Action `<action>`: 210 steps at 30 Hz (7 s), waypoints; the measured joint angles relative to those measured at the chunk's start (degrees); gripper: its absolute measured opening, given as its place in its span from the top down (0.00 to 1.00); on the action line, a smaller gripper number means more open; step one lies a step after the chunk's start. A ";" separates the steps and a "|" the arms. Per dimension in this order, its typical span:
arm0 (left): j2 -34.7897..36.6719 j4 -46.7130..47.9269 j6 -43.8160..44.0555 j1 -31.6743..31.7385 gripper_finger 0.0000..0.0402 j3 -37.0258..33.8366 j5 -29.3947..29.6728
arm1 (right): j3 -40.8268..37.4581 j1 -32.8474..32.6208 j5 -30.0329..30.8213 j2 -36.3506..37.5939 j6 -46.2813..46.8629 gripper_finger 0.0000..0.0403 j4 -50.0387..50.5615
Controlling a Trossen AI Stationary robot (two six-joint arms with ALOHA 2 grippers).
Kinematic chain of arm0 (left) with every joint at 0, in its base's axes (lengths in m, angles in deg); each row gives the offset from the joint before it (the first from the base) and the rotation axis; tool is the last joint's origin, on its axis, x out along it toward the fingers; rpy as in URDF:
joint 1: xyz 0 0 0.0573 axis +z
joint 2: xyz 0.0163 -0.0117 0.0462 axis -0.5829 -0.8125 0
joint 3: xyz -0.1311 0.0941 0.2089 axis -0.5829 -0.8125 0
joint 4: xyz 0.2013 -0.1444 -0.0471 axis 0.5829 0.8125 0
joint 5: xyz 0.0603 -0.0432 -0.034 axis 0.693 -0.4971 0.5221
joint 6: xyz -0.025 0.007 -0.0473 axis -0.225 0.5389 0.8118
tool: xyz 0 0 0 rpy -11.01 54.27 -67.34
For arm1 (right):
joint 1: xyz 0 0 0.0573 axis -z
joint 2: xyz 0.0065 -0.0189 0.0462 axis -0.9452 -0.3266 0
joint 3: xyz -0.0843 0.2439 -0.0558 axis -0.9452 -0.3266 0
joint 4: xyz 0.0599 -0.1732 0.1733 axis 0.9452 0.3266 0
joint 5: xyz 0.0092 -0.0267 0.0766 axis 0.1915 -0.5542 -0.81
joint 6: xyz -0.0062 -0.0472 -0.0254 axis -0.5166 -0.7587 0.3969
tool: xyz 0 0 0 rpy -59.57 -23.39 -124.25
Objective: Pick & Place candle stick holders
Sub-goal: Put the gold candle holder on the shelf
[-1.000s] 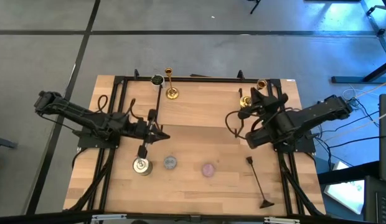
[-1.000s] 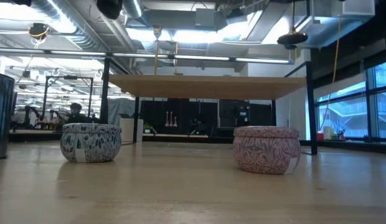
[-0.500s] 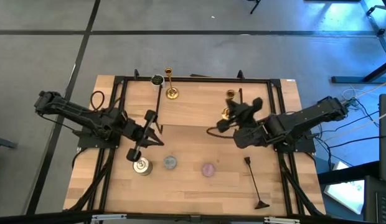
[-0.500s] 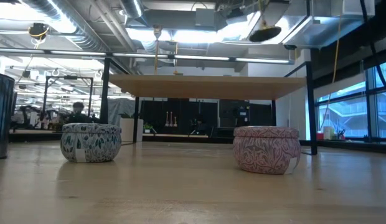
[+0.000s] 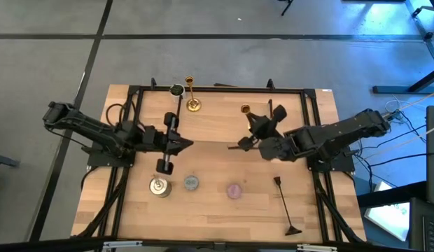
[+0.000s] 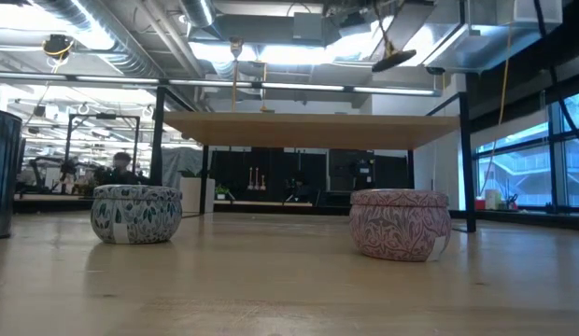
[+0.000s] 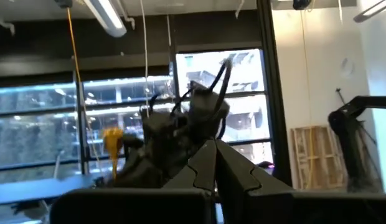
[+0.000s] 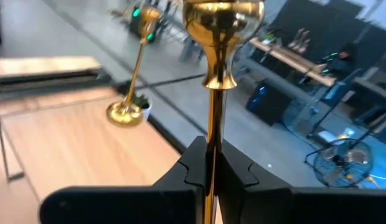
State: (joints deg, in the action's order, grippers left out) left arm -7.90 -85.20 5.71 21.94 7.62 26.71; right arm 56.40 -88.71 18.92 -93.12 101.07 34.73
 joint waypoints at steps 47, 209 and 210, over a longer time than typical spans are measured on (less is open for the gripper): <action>-2.32 2.84 -0.34 -0.44 1.00 0.96 2.44 | -35.85 50.67 -98.00 20.65 -6.43 0.96 -53.12; -2.34 1.25 -1.36 -3.50 1.00 1.29 1.61 | -35.78 42.50 -58.71 18.75 -12.39 0.92 -37.59; -2.34 1.25 -1.36 -3.50 1.00 1.29 1.61 | -35.78 42.49 -58.49 18.75 -12.39 0.92 -37.59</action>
State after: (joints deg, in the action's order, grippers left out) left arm -10.24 -83.95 4.35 18.44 8.91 28.32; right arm 20.62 -46.21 -39.57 -74.36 88.68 -2.86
